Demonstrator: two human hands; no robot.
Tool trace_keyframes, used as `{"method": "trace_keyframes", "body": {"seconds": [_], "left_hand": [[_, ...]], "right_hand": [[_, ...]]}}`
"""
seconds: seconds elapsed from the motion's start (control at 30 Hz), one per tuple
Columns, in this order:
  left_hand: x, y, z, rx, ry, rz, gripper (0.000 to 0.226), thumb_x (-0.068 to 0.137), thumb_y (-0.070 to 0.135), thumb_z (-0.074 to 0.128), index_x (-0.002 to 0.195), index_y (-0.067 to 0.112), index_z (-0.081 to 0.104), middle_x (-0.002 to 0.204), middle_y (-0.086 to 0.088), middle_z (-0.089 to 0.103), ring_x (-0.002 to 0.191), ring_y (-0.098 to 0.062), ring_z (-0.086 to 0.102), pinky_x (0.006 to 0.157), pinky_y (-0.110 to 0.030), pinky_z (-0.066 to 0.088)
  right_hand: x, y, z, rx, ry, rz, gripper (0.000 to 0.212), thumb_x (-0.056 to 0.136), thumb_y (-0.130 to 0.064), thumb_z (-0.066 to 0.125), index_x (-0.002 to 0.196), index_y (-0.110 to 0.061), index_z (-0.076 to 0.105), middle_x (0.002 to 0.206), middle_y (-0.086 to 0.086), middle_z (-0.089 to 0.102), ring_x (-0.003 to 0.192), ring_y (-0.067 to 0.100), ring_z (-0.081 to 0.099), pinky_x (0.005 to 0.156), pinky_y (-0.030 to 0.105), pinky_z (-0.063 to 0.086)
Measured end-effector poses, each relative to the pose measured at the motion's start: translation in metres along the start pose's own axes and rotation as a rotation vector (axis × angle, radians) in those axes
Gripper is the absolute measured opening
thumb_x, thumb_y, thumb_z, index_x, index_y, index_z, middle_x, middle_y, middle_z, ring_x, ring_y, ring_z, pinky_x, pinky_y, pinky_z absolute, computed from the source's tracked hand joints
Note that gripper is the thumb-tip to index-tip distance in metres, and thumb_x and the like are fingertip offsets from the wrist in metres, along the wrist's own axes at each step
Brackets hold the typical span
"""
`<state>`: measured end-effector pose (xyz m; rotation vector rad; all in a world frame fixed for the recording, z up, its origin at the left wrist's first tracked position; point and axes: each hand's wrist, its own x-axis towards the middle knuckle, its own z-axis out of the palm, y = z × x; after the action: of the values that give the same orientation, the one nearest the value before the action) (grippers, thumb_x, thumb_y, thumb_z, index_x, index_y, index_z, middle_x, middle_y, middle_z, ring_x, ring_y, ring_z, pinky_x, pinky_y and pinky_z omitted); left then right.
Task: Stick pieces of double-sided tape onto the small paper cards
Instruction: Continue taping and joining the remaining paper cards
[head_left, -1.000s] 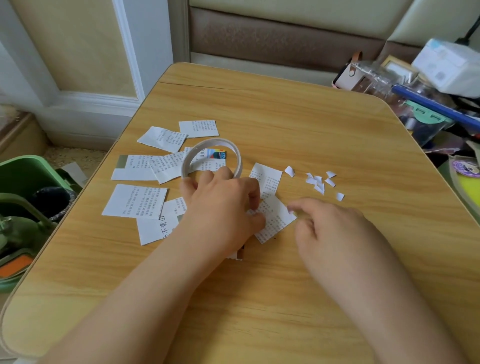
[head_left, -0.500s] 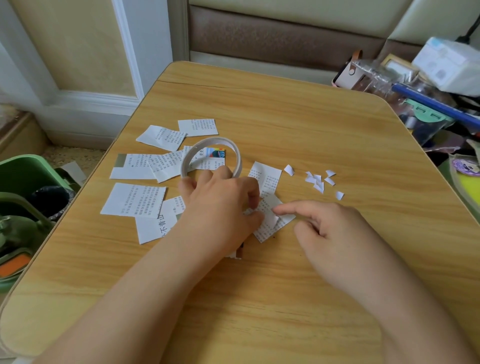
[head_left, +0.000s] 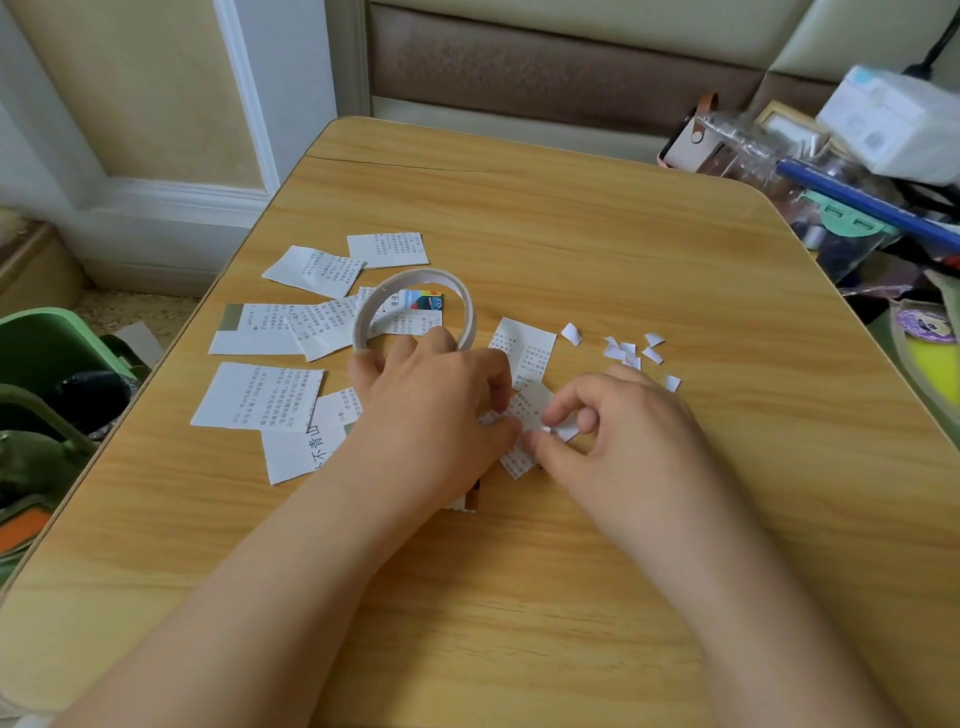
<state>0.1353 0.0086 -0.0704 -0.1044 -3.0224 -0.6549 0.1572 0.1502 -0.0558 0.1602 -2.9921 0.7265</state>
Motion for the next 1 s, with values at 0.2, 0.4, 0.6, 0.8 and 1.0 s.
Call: {"method": "trace_keyframes", "body": {"seconds": [0.2,0.4,0.6,0.8,1.0], "left_hand": [[-0.001,0.000,-0.001,-0.005,-0.006,-0.003,0.020,0.083,0.053,0.059,0.082,0.037,0.046,0.077,0.013,0.027,0.093,-0.014,0.030,0.094,-0.040,0.020],[-0.001,0.000,-0.002,-0.017,-0.021,0.001,0.019,0.085,0.052,0.058,0.083,0.037,0.047,0.078,0.014,0.028,0.093,-0.013,0.030,0.095,-0.040,0.020],[-0.001,0.001,-0.004,-0.018,-0.032,0.003,0.017,0.086,0.053,0.057,0.084,0.039,0.047,0.078,0.014,0.028,0.093,-0.013,0.029,0.096,-0.040,0.020],[-0.002,0.000,-0.004,-0.021,-0.025,0.001,0.014,0.087,0.051,0.057,0.087,0.040,0.050,0.078,0.014,0.028,0.092,-0.013,0.030,0.099,-0.040,0.020],[-0.003,0.000,-0.003,-0.027,-0.018,0.001,0.013,0.086,0.051,0.057,0.087,0.040,0.050,0.078,0.014,0.028,0.094,-0.013,0.030,0.098,-0.040,0.019]], "right_hand": [[-0.002,0.006,-0.006,0.118,-0.051,0.077,0.015,0.081,-0.025,0.072,0.068,-0.023,0.063,0.064,-0.011,0.046,0.051,0.002,0.042,0.049,0.013,0.031],[0.008,0.031,-0.023,0.360,0.131,0.227,0.017,0.081,-0.013,0.073,0.067,-0.021,0.065,0.059,-0.008,0.064,0.051,0.000,0.058,0.057,0.016,0.047],[0.019,0.043,-0.016,0.247,0.157,0.261,0.014,0.088,-0.007,0.063,0.089,-0.018,0.072,0.071,-0.009,0.066,0.065,0.002,0.065,0.058,0.008,0.044],[0.021,0.041,-0.018,0.134,0.245,0.228,0.018,0.088,-0.014,0.065,0.070,-0.014,0.063,0.057,-0.004,0.064,0.070,0.010,0.062,0.055,0.011,0.038],[0.013,0.037,-0.024,0.224,0.262,0.142,0.029,0.090,-0.001,0.052,0.098,-0.023,0.068,0.087,-0.008,0.070,0.075,0.007,0.064,0.064,0.009,0.044]]}}
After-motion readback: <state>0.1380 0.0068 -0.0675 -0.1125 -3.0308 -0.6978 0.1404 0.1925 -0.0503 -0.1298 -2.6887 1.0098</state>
